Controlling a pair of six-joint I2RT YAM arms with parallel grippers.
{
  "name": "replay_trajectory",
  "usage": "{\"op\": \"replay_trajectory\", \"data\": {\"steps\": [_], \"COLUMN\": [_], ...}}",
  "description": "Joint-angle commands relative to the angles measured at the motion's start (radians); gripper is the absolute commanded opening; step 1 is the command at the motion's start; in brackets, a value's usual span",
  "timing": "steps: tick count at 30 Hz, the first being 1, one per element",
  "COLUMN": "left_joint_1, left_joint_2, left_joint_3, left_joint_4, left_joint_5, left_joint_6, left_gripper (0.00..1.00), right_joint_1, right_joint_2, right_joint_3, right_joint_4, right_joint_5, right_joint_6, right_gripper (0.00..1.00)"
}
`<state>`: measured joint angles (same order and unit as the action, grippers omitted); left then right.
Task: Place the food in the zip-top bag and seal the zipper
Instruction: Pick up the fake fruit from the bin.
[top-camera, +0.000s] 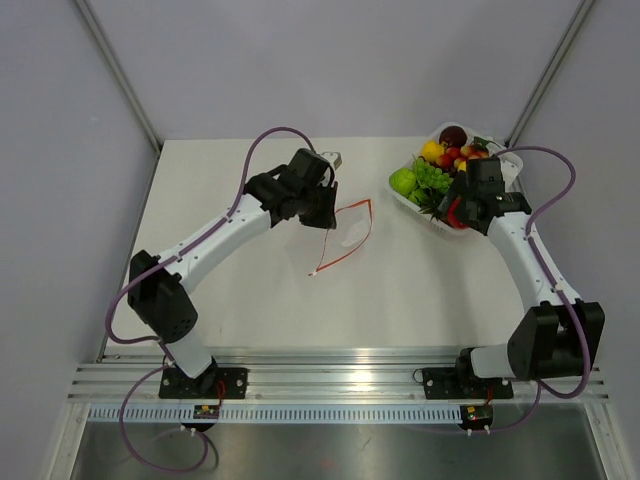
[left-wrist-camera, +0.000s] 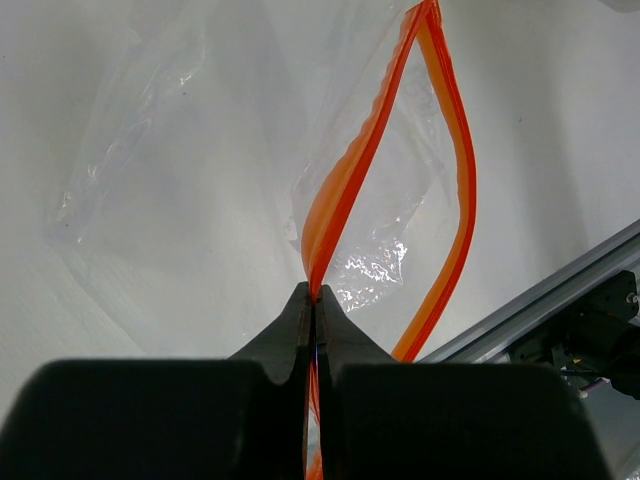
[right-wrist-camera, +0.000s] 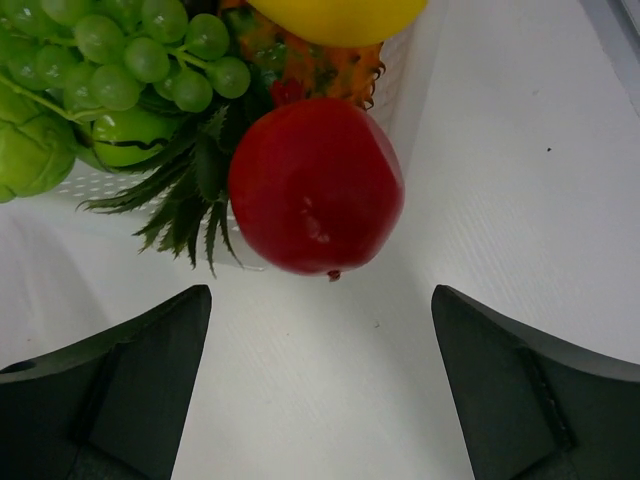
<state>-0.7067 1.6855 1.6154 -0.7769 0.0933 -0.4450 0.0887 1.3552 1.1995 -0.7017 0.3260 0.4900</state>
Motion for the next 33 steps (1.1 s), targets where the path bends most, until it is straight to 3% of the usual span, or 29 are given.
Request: {"op": "replay_trajectory", "data": {"steps": [1,8,12,24,33], "left_joint_1": [-0.008,-0.01,-0.014,-0.02,-0.043], "left_joint_2": [0.013,0.026,0.023,0.029,0.098], "left_joint_3": [0.04,0.044,0.038,0.046,0.135], "left_joint_4": [0.016,0.005,0.005,-0.001,-0.002], "left_joint_5": [0.025,0.029,0.028,0.028,0.072], "left_joint_6": [0.006,0.008,0.005,0.003,-0.011], "left_gripper": [0.0,0.0,0.0,0.0,0.0], "right_joint_1": [-0.052,-0.075,-0.081,-0.113,-0.113], "right_joint_2": [0.038,0.12,0.153,0.081,-0.045], "right_joint_3": [0.0,0.014,0.023,0.0,-0.015], "right_joint_4": [0.077,0.154,0.168,0.157,0.099], "right_joint_5": [-0.057,-0.116,-0.134,-0.163,-0.214], "right_joint_6": [-0.07,-0.148,-0.154,-0.16,-0.16], "right_gripper": [0.99,1.0,0.93,0.5,0.5]}}
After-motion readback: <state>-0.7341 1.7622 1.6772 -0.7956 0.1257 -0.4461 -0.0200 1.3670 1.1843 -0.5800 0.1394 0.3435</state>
